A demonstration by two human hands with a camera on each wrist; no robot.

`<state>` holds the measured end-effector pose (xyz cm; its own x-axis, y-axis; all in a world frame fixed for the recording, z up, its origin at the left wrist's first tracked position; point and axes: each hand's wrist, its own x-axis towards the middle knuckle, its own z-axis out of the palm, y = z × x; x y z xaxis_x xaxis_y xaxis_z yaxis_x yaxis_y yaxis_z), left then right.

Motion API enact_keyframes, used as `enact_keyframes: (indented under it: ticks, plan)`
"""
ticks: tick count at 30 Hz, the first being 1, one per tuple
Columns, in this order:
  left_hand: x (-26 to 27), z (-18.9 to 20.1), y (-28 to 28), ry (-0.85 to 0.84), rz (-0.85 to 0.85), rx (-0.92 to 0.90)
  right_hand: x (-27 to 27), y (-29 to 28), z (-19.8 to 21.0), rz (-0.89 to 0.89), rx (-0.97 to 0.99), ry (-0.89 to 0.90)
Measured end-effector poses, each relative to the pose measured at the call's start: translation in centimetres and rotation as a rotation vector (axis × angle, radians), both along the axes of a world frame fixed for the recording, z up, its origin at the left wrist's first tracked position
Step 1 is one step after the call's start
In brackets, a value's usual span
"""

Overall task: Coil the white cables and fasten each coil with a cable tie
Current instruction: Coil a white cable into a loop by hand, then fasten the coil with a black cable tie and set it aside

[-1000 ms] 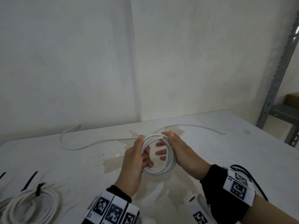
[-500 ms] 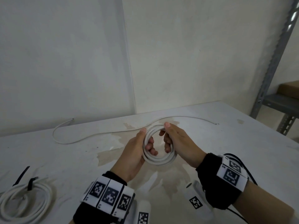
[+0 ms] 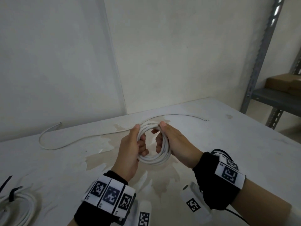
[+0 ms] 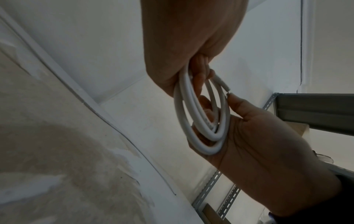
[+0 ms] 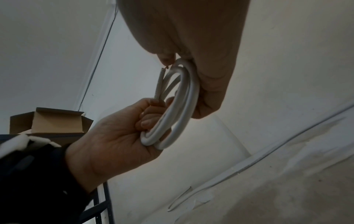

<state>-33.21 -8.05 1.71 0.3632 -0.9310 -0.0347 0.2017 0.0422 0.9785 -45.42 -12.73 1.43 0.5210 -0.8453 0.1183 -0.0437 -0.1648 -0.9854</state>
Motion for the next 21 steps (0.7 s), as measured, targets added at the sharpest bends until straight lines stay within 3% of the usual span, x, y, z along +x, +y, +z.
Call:
enact_keyframes:
  ticks: [7,9,12,21]
  plan:
    - [-0.5,-0.1,-0.7,0.018,-0.007,-0.02,-2.9,-1.2,0.2,-0.127,0.06,-0.062]
    - [-0.6,-0.1,-1.0,0.016,-0.01,-0.013,-4.4,-2.0,0.3,-0.19,0.038,-0.007]
    - [-1.0,-0.3,-1.4,0.021,-0.024,0.004,-7.5,-3.2,-0.2,-0.271,-0.038,0.189]
    - [-3.3,-1.1,-2.5,0.045,-0.049,0.077,-14.9,-5.6,-3.2,-0.278,-0.148,1.049]
